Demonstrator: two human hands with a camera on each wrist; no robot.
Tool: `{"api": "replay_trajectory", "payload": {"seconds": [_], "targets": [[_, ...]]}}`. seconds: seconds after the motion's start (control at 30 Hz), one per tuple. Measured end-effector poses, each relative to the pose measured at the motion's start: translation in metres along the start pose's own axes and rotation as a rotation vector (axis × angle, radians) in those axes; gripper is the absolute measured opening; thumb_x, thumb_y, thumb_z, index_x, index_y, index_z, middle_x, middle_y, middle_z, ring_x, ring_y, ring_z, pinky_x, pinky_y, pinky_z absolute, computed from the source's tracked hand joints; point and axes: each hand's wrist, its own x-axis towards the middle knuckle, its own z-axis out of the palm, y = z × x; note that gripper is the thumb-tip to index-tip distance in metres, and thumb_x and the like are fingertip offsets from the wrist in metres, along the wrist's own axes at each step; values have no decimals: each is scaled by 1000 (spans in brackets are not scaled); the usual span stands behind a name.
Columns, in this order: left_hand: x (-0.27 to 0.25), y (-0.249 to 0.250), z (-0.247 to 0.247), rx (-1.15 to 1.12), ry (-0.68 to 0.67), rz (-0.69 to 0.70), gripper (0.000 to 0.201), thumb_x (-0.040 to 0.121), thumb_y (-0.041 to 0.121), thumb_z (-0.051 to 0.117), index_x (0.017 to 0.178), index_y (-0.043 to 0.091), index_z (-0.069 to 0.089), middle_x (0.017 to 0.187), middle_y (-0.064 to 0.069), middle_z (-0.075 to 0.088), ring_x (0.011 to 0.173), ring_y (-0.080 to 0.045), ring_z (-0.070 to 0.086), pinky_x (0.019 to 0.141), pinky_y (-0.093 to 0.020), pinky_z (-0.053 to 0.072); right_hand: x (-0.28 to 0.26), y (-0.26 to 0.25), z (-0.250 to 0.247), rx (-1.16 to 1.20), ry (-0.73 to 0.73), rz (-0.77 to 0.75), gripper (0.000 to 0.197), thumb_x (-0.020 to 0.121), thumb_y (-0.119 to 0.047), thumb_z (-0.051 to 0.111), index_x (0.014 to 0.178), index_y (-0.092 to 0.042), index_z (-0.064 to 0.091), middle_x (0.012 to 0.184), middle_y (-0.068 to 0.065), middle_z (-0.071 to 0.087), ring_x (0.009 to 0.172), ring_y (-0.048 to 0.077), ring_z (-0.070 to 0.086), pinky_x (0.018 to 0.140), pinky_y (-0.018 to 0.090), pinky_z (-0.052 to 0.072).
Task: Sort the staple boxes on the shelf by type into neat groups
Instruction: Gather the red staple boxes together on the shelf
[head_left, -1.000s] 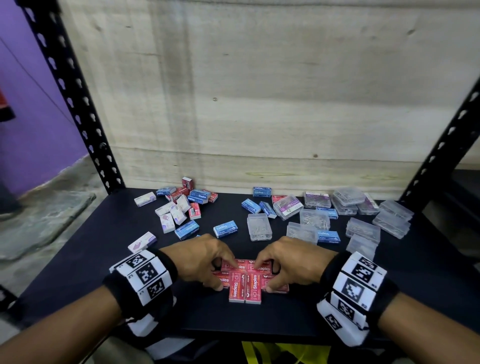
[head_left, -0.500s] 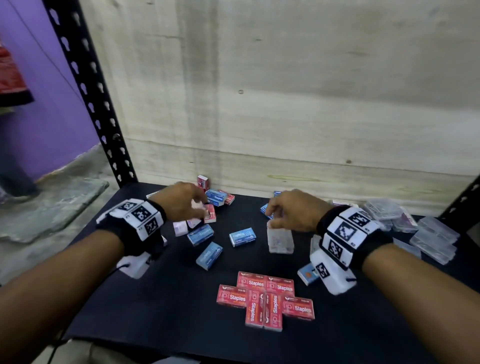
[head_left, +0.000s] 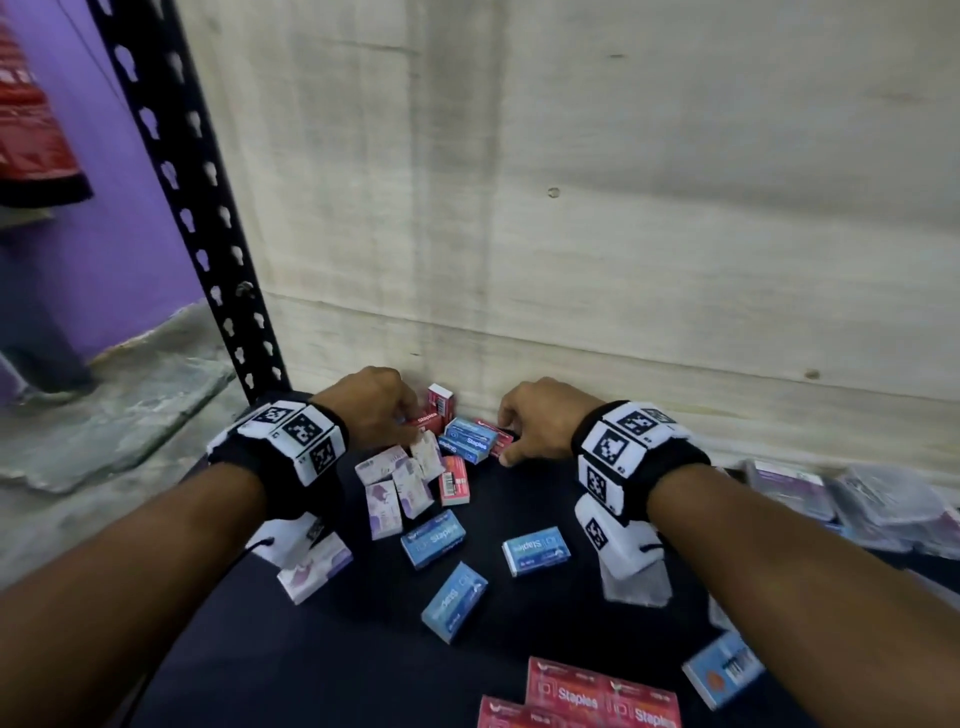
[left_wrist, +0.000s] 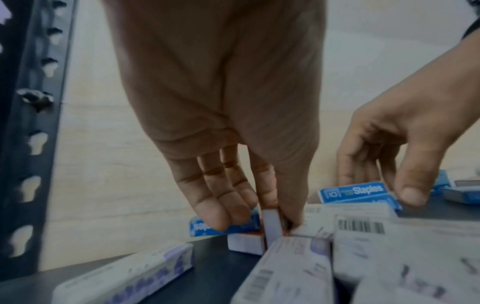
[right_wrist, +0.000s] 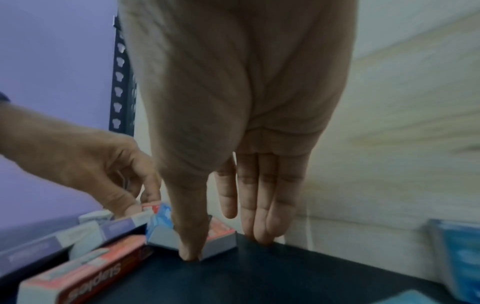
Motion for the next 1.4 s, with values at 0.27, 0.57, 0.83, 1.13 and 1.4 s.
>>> {"api": "replay_trajectory", "payload": {"seconds": [0.27,0.57,0.83,1.13,1.4], "targets": [[-8,1,-9,-23,48,-4,13,83,29,70,95,22,70,95,5,69,88,-16,62,68,-24,44,3,-6,6,-84,65,36,40,81,-26,77,116,-11,66,114,10,65,100,27,64,83,33,55],[-75,59,-21,-35,-12,241,11,81,27,76,90,23,74,85,10,68,75,-5,58,67,-21,45,-83,21,-5,-23,77,118,31,77,-28,77,105,-15,72,102,2,70,90,21,65,78,33,57],[-139,128,26,-13,-87,445,17,83,30,71,97,21,72,95,6,67,86,-10,59,73,-24,45,-191,32,38,135,-49,14,31,78,-31,76,108,-27,69,89,-14,65,79,5,60,67,18,47],[-158,132,44,-184,-138,399,23,75,29,80,96,27,71,98,10,59,73,2,56,66,-13,47,-238,33,69,222,-29,14,32,81,-39,74,110,-31,64,95,-15,66,78,0,59,76,25,54],[-156,145,47,-90,-112,314,63,72,71,66,118,28,62,106,13,54,87,1,52,79,-14,46,-238,26,68,183,2,-17,43,84,-40,74,123,-28,61,111,-10,62,90,5,54,77,22,46]]}}
